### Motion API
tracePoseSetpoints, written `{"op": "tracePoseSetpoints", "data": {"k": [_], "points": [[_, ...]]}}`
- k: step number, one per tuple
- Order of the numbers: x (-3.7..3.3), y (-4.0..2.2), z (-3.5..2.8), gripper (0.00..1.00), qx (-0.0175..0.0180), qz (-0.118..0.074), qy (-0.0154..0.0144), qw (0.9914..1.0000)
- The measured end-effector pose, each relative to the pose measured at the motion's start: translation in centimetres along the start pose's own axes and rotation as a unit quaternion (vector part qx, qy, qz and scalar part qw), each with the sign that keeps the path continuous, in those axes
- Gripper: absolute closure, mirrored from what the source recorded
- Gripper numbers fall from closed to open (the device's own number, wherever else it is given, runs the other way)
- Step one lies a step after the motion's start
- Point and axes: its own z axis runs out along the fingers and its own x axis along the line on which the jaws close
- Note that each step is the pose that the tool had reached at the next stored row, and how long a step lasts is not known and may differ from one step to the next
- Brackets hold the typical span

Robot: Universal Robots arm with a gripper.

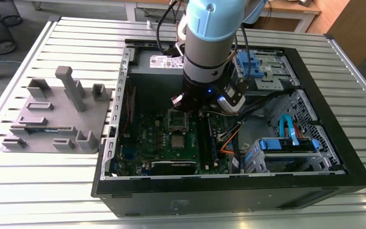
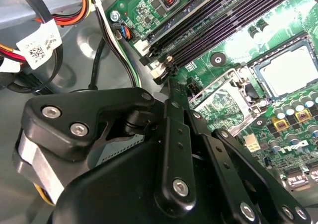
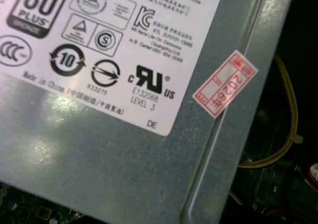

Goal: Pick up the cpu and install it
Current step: 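Close the cpu cover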

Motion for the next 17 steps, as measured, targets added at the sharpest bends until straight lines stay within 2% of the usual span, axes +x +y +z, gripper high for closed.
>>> {"op": "tracePoseSetpoints", "data": {"k": [9,17], "points": [[0.02,-0.04,0.29,0.89,0.0001,0.000,0.0000,1.00000],[0.09,-0.10,0.26,0.89,0.0004,0.000,0.0002,1.00000]]}}
